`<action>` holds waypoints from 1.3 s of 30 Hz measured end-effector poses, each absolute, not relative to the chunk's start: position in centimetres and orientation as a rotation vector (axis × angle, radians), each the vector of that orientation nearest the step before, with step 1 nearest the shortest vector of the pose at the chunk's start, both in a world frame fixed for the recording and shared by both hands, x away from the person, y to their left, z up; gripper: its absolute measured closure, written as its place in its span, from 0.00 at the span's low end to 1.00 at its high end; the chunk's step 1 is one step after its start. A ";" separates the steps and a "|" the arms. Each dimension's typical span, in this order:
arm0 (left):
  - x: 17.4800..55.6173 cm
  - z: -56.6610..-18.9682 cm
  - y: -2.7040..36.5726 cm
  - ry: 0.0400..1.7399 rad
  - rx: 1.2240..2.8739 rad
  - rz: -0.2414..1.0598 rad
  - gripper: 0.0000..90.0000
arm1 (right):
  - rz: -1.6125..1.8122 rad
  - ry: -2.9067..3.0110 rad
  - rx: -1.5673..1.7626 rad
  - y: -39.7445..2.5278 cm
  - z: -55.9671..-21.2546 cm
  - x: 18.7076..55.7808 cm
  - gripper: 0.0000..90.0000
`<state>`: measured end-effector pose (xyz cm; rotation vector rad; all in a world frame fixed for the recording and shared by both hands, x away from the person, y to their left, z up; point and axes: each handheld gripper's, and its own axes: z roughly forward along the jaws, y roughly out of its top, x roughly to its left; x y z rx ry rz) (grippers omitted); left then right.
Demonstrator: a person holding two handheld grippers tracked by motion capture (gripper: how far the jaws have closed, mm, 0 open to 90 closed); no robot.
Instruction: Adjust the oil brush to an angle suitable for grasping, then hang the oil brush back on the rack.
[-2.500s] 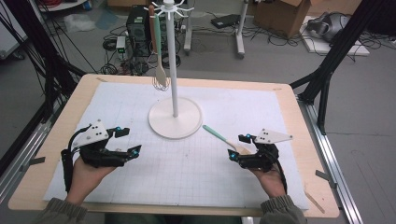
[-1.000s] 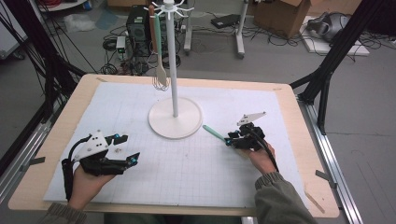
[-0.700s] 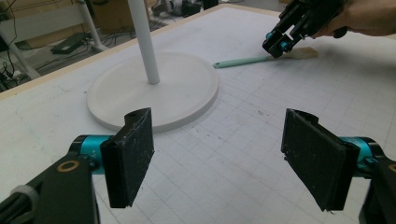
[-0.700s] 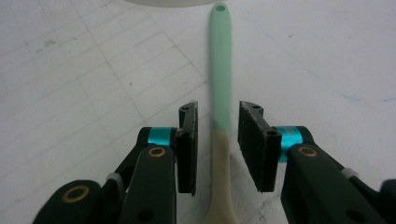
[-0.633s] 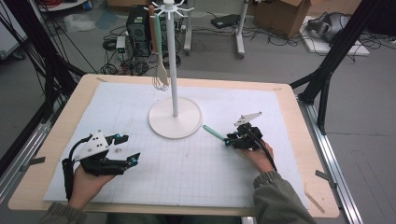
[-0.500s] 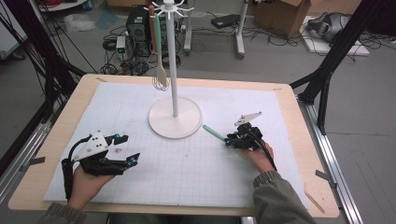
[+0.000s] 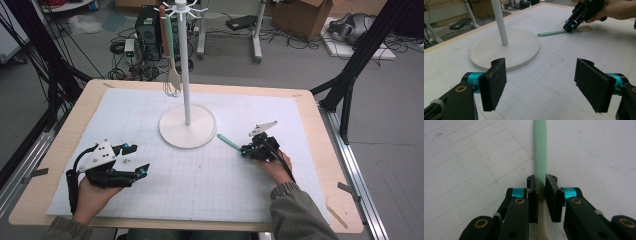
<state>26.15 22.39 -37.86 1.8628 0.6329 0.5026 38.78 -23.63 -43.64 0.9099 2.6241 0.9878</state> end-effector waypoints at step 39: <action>26.2 -37.8 21.9 0.606 1.873 0.482 0.30 | 1.161 2.589 0.836 -24.5 -41.3 37.1 0.92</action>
